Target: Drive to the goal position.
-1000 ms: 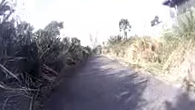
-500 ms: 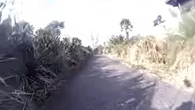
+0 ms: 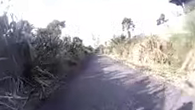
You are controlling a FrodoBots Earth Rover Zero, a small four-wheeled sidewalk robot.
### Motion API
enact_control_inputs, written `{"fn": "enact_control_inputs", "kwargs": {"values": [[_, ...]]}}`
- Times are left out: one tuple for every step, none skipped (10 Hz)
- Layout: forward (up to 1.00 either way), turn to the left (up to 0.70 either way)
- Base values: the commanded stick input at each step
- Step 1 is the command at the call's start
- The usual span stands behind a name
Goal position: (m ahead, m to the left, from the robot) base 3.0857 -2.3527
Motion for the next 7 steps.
{"fn": "enact_control_inputs", "kwargs": {"values": [[0.45, 0.00], [0.45, 0.00], [0.45, 0.00], [0.45, 0.00], [0.45, 0.00], [0.45, 0.00], [0.45, 0.00]]}}
